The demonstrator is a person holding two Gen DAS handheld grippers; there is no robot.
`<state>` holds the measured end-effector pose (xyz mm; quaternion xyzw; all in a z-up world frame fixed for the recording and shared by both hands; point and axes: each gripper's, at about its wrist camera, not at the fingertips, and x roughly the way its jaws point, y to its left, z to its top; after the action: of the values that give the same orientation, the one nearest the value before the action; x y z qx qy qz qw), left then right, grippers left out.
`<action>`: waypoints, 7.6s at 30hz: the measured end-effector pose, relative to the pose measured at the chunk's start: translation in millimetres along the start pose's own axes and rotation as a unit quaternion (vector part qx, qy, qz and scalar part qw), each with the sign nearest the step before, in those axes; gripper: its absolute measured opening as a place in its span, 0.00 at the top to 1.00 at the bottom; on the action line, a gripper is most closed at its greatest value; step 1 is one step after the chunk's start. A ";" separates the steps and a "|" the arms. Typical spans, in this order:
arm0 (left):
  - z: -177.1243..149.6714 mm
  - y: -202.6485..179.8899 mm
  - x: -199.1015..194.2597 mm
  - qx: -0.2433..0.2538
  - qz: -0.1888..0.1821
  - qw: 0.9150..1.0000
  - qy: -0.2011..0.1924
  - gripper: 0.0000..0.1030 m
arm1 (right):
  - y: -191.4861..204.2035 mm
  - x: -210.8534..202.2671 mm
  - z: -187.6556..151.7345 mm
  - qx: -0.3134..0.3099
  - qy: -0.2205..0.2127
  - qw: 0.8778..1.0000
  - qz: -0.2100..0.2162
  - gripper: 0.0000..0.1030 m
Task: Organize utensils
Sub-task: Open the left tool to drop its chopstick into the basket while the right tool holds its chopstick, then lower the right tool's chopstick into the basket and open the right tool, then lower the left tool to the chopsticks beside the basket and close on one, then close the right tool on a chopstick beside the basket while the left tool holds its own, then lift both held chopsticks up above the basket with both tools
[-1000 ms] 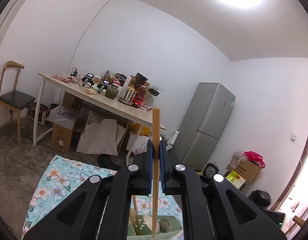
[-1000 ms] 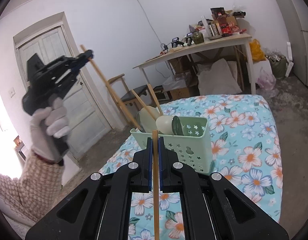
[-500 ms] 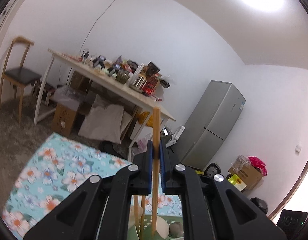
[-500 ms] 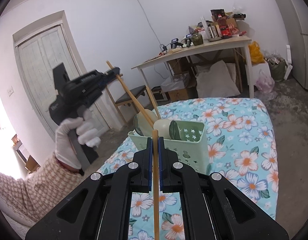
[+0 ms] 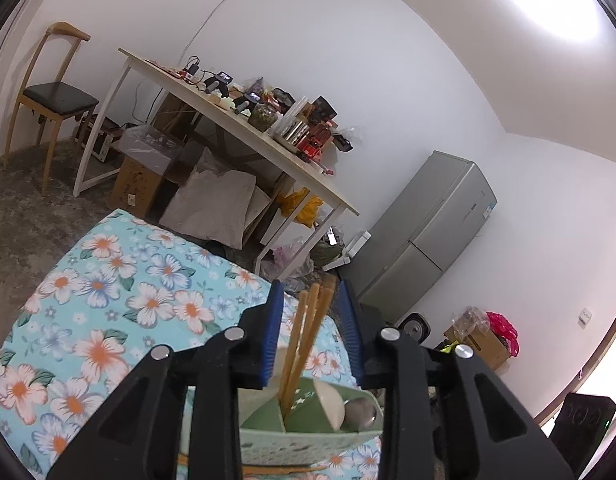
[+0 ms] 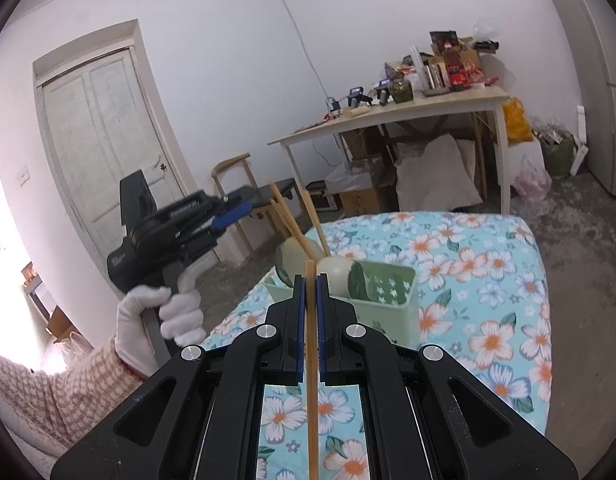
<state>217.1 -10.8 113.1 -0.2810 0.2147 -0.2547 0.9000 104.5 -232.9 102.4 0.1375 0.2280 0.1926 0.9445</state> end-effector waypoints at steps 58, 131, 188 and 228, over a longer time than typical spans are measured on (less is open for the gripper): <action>-62.0 86.4 -104.1 0.040 0.134 0.988 0.066 0.72 | 45.8 79.4 61.2 -0.236 -0.054 0.970 -0.003 0.88; -128.3 197.8 -31.1 -0.300 0.110 0.923 0.213 0.87 | -45.8 23.2 -112.1 0.082 0.062 0.987 -0.121 0.81; -117.1 220.7 -76.7 -0.295 0.141 0.925 0.196 0.87 | -62.2 132.7 -108.7 -0.136 0.309 0.941 0.037 0.78; -121.7 227.1 -70.6 -0.297 0.139 0.925 0.192 0.87 | 6.1 82.4 -106.4 -0.157 0.283 0.945 0.047 0.88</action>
<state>174.5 143.5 -100.7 -0.4483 0.4865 -0.1010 0.7431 118.9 -174.0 -17.9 -0.0624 0.4460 0.3014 0.8405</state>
